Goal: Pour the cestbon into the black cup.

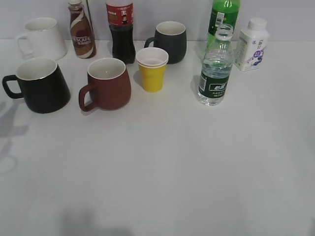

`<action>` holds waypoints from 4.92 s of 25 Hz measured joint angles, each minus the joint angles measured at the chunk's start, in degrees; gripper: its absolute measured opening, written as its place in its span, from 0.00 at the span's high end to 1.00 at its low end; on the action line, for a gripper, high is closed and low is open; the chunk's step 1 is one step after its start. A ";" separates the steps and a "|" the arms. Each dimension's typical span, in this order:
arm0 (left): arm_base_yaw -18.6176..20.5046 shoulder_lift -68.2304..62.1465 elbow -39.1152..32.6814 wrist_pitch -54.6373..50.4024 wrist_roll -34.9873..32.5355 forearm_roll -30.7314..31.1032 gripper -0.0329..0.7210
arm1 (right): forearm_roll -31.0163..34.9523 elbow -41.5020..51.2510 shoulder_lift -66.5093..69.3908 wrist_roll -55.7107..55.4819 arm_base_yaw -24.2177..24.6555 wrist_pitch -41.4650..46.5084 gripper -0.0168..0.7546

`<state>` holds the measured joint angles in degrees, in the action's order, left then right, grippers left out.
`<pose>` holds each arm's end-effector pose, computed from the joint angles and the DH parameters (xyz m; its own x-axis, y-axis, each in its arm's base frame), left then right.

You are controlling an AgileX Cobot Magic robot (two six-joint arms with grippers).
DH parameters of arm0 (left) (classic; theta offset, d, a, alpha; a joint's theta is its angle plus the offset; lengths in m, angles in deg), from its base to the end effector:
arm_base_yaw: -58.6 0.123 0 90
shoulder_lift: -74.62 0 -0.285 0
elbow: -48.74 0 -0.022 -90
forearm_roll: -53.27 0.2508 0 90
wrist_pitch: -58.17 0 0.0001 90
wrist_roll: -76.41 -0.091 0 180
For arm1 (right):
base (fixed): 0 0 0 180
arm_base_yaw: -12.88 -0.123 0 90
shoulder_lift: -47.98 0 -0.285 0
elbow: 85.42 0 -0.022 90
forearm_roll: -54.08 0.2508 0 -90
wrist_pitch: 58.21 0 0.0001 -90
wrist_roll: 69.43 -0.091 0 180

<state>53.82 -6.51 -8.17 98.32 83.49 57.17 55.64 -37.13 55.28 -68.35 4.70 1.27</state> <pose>0.2290 -0.0231 0.2201 -0.1466 -0.0594 -0.9874 0.1164 0.9902 -0.0768 -0.0061 0.0013 0.2805 -0.4184 -0.0652 -0.9059 -0.1654 0.9862 0.0054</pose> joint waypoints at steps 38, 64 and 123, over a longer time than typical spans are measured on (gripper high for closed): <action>3.82 -35.62 8.79 23.41 -3.41 -6.37 0.47 | 2.57 0.00 0.00 0.00 0.00 0.00 0.21; 3.91 -32.27 16.69 15.93 -4.70 3.13 0.90 | 7.12 -0.46 0.43 7.10 0.00 -0.76 0.21; 3.91 -3.34 16.64 -8.59 -4.48 7.14 0.90 | 28.33 -12.44 112.10 7.71 -24.41 -115.97 0.21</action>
<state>57.74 -9.85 8.47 89.74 79.01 64.31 83.97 -49.57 167.38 -60.64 -19.72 -114.70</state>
